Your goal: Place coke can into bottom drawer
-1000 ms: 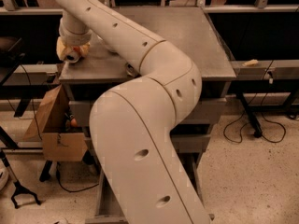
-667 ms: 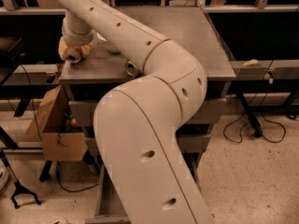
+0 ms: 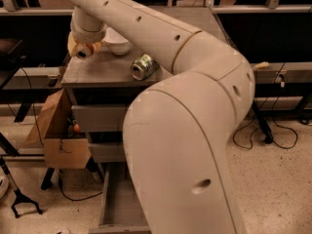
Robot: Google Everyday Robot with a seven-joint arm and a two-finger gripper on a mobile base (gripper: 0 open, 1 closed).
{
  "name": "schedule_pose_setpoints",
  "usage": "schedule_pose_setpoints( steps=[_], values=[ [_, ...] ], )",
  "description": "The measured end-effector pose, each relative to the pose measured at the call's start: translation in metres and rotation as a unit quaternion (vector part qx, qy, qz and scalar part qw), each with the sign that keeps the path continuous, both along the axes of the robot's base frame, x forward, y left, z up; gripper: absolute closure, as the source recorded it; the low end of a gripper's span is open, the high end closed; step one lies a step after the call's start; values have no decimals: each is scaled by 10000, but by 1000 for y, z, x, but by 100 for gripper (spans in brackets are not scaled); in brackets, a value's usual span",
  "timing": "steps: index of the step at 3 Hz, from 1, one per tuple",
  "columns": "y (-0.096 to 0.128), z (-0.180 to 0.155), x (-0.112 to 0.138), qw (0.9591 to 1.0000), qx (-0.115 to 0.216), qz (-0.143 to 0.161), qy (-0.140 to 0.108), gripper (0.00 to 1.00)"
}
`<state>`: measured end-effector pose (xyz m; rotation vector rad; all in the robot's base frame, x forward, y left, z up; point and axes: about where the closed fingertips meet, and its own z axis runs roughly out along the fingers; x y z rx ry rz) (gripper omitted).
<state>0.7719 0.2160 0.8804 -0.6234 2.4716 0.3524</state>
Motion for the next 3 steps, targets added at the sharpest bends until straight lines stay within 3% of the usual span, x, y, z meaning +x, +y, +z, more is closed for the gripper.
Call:
schedule_pose_setpoints(
  steps=[1,2,3],
  values=[
    [-13,20,-19,9996,90,35,-260,100],
    [-25,40,-55,9965,407,436,-585,100],
    [-31,49,-108,9857,893,1130,-869,100]
  ],
)
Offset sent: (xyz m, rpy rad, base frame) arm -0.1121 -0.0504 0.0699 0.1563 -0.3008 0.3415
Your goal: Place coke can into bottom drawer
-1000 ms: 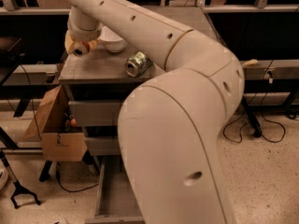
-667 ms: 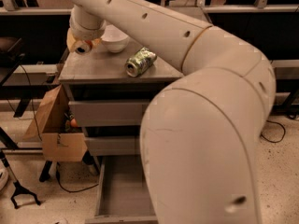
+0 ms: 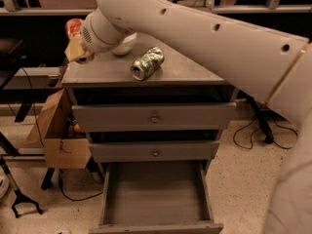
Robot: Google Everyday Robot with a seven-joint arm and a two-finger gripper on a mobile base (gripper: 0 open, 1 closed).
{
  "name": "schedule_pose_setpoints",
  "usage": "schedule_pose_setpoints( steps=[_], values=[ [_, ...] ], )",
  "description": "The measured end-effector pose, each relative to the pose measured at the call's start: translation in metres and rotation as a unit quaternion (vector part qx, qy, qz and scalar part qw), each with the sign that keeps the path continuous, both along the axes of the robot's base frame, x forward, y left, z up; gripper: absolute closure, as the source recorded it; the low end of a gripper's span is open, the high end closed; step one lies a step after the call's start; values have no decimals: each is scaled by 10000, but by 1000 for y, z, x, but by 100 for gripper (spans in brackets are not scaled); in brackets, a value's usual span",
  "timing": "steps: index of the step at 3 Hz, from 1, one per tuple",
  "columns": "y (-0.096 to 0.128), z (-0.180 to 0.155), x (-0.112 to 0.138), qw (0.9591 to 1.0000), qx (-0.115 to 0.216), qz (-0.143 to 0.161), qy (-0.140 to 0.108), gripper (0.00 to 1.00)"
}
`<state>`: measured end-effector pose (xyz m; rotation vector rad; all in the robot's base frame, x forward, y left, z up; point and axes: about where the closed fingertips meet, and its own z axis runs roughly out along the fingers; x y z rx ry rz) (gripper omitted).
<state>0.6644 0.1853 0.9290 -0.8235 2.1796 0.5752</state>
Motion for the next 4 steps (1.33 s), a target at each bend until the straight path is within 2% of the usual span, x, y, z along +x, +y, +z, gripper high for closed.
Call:
schedule_pose_setpoints(
  steps=[1,2,3,4],
  values=[
    [-5,-4,-58,9977,330,588,14,100],
    [-14,2,-74,9960,437,782,-62,100],
    [-13,2,-74,9958,441,794,-63,100],
    [-4,-14,-76,9923,452,1150,-115,100]
  ],
)
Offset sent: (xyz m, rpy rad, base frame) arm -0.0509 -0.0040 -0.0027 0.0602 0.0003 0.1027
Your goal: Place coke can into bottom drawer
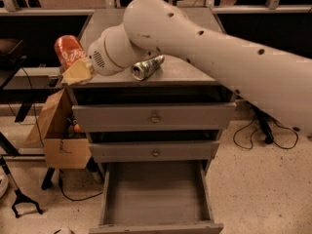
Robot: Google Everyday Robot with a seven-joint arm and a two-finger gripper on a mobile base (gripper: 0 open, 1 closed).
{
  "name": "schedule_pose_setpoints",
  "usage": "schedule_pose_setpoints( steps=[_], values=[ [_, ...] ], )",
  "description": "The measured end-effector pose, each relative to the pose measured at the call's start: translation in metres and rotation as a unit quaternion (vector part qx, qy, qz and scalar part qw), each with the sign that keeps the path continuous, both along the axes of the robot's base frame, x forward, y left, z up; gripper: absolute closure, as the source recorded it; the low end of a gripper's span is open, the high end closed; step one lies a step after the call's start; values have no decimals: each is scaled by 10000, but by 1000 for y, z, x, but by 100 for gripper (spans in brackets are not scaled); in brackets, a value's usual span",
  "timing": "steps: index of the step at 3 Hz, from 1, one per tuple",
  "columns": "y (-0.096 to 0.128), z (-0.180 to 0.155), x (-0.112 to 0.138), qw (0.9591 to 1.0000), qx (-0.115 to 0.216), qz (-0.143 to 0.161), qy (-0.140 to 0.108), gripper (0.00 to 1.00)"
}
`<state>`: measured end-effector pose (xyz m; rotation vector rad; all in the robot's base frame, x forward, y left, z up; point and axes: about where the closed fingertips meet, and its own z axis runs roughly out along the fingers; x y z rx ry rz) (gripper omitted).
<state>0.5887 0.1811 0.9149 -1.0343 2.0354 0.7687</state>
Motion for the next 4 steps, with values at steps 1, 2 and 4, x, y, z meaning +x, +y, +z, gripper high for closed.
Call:
schedule_pose_setpoints(
  steps=[1,2,4],
  values=[
    [0,-63,-21,9973,95,663,303,100],
    [-27,-144,-42,9906,17,1266,526,100],
    [-65,-356,-27,9833,-904,1262,945,100]
  ],
)
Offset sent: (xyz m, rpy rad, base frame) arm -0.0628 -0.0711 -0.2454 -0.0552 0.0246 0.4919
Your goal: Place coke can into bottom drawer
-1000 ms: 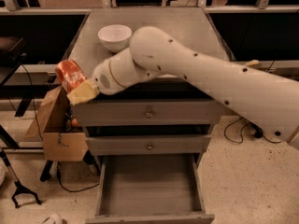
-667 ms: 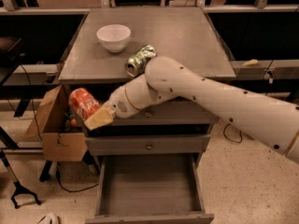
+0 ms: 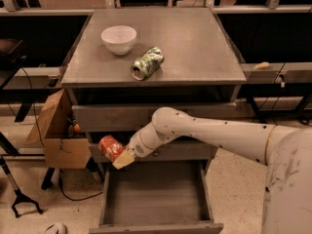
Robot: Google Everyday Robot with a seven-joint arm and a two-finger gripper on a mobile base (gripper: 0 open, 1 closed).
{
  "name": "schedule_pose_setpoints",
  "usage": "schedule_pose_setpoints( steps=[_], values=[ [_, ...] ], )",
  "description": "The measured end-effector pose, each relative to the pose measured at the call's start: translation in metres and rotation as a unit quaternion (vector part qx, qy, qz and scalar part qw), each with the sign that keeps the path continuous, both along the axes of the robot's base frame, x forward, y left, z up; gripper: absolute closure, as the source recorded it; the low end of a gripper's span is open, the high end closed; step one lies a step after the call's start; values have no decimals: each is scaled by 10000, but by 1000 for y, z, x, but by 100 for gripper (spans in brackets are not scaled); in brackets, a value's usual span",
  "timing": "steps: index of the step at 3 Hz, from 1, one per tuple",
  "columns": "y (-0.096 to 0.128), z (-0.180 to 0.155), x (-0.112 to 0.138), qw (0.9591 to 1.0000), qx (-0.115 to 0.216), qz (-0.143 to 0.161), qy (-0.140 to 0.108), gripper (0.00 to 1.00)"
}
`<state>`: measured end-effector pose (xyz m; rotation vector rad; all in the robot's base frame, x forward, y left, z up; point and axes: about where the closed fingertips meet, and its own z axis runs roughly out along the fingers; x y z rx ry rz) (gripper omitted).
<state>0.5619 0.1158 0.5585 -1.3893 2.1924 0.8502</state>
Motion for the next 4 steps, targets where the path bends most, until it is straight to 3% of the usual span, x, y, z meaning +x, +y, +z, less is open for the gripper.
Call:
schedule_pose_setpoints(
  steps=[1,2,3,4],
  values=[
    [0,0,0,10000,-1,2,1,100],
    [11,-11,-8,9996,-127,212,114,100],
    [-8,-63,-37,9977,-223,90,632,100],
    [-52,-136,-77,9902,-412,-313,1298,100]
  ],
)
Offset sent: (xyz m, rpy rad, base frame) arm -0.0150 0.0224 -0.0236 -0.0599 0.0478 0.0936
